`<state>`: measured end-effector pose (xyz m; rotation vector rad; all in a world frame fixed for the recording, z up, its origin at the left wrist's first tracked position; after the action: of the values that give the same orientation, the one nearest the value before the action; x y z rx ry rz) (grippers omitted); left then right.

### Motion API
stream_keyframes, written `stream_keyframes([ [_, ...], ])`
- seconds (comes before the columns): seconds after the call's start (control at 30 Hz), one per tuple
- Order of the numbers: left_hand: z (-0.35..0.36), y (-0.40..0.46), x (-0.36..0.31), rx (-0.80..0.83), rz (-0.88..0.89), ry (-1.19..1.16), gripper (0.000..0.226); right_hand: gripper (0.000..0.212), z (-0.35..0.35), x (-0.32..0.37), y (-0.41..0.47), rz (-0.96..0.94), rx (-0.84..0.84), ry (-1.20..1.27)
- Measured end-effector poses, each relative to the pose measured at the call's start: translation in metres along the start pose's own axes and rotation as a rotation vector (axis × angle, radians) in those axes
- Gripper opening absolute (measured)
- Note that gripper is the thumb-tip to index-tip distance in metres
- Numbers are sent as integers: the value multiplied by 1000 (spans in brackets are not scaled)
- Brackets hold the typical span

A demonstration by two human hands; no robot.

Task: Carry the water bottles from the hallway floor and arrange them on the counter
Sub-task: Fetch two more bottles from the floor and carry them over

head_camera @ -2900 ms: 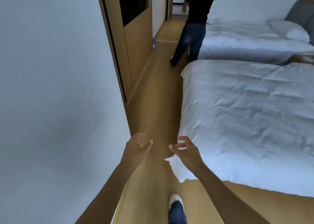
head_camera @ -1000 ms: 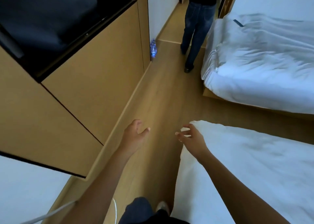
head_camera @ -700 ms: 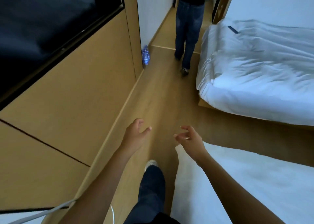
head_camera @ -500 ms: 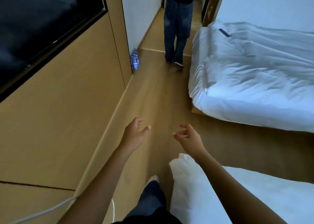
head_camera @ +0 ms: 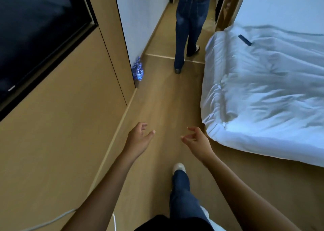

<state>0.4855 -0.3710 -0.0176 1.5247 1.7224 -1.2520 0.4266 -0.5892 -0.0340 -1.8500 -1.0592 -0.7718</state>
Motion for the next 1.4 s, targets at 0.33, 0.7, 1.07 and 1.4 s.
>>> stream_keyframes([
  [0.33,49,226,-98,-63,-63,-17,41,50,-63,64,264,-48,38,-39],
  [0.7,58,422,-180,-150,-100,-86,37,50,-100,129,468,-53,143,-64],
  [1.07,39,688,-217,-181,-161,-207,36,53,-100,204,707,13,103,-137],
  [1.4,-21,877,-246,-303,-224,-201,25,52,-77,325,912,-69,208,-264],
])
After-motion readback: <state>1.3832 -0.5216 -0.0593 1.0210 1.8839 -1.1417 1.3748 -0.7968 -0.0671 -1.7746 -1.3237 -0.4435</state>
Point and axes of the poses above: each hand's wrist, its own y-axis towards the middle knuckle, its own z-axis out of the palm, x = y × z, the point moved 2 cm from there along y, towards the middle knuckle, and after that the axes turned 4 degrees about -y, right-handed, at the moved point
